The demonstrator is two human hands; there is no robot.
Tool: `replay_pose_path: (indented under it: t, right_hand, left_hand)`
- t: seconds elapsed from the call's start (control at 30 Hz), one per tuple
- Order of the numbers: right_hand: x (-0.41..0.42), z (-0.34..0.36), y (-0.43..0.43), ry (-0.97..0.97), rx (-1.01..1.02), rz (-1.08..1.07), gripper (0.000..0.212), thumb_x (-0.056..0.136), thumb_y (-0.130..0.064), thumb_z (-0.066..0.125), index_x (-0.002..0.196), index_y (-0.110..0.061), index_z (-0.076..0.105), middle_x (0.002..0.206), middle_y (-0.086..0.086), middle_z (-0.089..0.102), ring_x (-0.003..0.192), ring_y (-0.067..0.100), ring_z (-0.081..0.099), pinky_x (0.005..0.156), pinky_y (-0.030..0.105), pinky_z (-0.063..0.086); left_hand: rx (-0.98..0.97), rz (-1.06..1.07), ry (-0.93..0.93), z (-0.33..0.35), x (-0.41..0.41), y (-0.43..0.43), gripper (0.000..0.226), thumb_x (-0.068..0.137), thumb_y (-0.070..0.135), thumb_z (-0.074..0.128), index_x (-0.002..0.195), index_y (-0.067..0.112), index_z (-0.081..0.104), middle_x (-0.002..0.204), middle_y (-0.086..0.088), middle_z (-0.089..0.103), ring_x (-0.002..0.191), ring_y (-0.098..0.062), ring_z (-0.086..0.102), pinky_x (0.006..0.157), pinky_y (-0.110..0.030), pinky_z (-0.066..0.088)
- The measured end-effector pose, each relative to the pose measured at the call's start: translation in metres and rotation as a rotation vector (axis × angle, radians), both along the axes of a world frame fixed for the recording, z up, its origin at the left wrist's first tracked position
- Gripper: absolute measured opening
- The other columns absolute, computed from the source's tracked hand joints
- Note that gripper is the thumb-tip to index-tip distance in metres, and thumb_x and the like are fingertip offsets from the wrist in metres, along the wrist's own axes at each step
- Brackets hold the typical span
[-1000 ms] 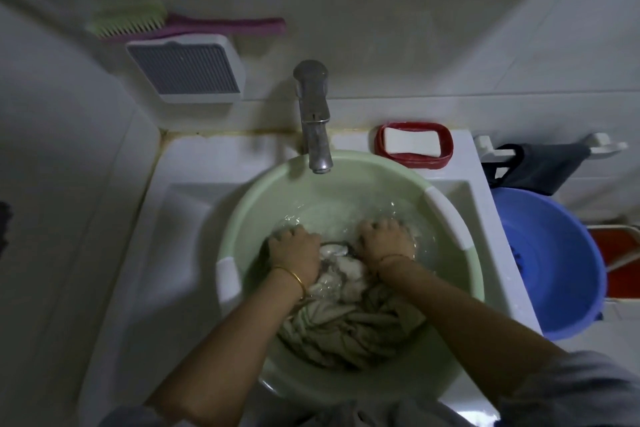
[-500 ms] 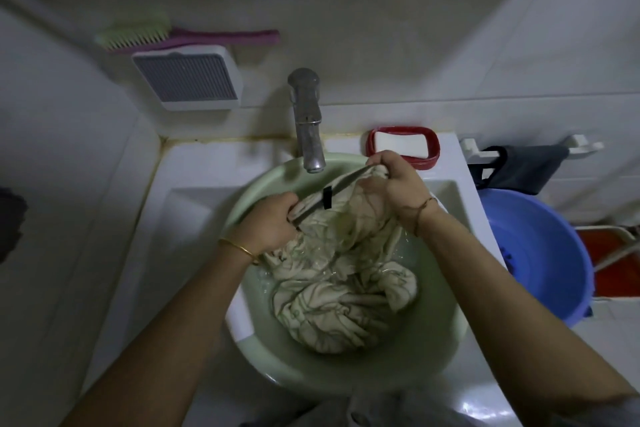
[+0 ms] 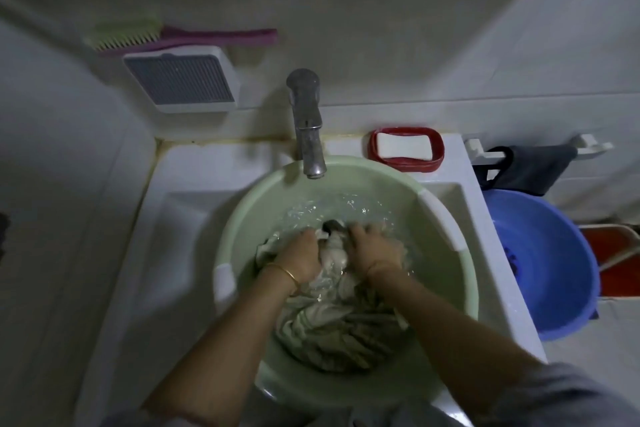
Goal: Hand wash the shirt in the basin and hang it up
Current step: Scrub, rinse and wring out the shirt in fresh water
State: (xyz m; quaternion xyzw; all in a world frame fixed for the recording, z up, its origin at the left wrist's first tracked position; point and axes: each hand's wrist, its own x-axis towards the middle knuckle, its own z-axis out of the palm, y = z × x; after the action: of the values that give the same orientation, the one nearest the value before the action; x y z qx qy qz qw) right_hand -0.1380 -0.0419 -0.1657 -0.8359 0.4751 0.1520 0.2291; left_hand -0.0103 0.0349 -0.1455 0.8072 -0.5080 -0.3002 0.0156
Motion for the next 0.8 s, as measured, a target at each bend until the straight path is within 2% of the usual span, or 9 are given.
replay_pose_path:
  t: [0.1,0.2,0.3,0.47,0.5,0.57,0.67,0.73,0.8]
  right_hand:
    - [0.002,-0.024,0.026,0.156,-0.086,0.184,0.045,0.099,-0.024,0.030,0.144,-0.021,0.024,0.145,0.014,0.025,0.129,0.039,0.034,0.085,0.048,0.049]
    - [-0.005,-0.028,0.009,0.188,-0.080,0.220,0.053,0.099,-0.020,0.029,0.149,-0.021,0.013,0.151,0.011,0.021,0.126,0.038,0.041,0.082,0.047,0.046]
    - [-0.007,-0.023,-0.009,0.054,-0.040,-0.058,0.033,0.098,-0.017,0.036,0.130,-0.024,0.036,0.139,0.009,0.037,0.107,0.037,0.056,0.083,0.044,0.049]
    - [0.002,0.003,-0.016,-0.299,0.002,-0.269,0.031,0.088,-0.019,0.056,0.118,-0.011,0.055,0.126,0.014,0.043,0.112,0.034,0.050,0.098,0.038,0.043]
    - [0.002,0.010,-0.016,-0.409,0.025,-0.293,0.034,0.084,-0.016,0.062,0.116,-0.007,0.055,0.123,0.016,0.048,0.111,0.033,0.051,0.097,0.036,0.043]
    - [-0.002,0.028,-0.012,-0.622,0.151,-0.319,0.048,0.073,-0.011,0.074,0.114,-0.003,0.051,0.113,0.015,0.054,0.105,0.028,0.054,0.089,0.030,0.044]
    - [-0.015,0.056,0.001,-0.794,0.398,-0.261,0.078,0.060,-0.009,0.087,0.119,-0.007,0.038,0.109,0.008,0.053,0.099,0.015,0.053,0.087,0.029,0.046]
    - [-0.018,0.075,0.005,-0.869,0.375,-0.242,0.060,0.065,-0.010,0.084,0.110,-0.011,0.044,0.096,0.002,0.056,0.089,0.013,0.054,0.083,0.030,0.046]
    - [-0.018,0.099,0.004,-0.952,0.348,-0.295,0.036,0.073,-0.013,0.078,0.101,-0.008,0.055,0.090,0.004,0.061,0.085,0.018,0.058,0.082,0.034,0.049]
  left_hand:
    - [0.116,-0.171,-0.069,-0.014,-0.015,0.004,0.047,0.094,0.018,0.044,0.138,0.005,0.032,0.139,-0.019,0.036,0.128,-0.033,0.037,0.106,-0.034,0.028]
    - [0.105,-0.206,-0.164,-0.019,-0.007,0.001,0.044,0.094,0.021,0.049,0.135,0.011,0.035,0.137,-0.020,0.031,0.125,-0.036,0.037,0.106,-0.038,0.033]
    - [0.053,-0.045,-0.213,-0.018,-0.001,0.000,0.041,0.089,0.015,0.057,0.126,0.010,0.041,0.135,-0.018,0.030,0.123,-0.033,0.038,0.103,-0.038,0.039]
    - [-0.156,-0.030,-0.333,-0.001,-0.004,-0.003,0.023,0.093,0.015,0.045,0.116,0.014,0.050,0.125,-0.012,0.048,0.118,-0.030,0.045,0.093,-0.037,0.041]
    - [-0.243,-0.020,-0.290,0.005,-0.004,-0.005,0.020,0.092,0.016,0.049,0.111,0.014,0.054,0.119,-0.011,0.054,0.113,-0.029,0.049,0.089,-0.035,0.041]
    - [-0.413,0.071,0.005,0.024,-0.005,-0.010,0.017,0.085,0.012,0.061,0.101,0.008,0.063,0.105,-0.014,0.063,0.101,-0.030,0.057,0.082,-0.032,0.041]
    - [-0.506,0.098,0.337,0.063,-0.016,-0.011,0.017,0.077,0.002,0.066,0.093,0.006,0.067,0.085,-0.007,0.063,0.081,-0.020,0.058,0.071,-0.028,0.041]
    - [-0.542,0.104,0.422,0.083,-0.023,-0.008,0.018,0.075,0.004,0.065,0.090,0.013,0.065,0.082,-0.002,0.060,0.076,-0.014,0.055,0.071,-0.027,0.043]
    - [-0.647,0.317,0.685,0.100,-0.025,-0.001,0.019,0.074,0.006,0.062,0.087,0.020,0.058,0.086,-0.002,0.059,0.077,-0.012,0.055,0.072,-0.025,0.045]
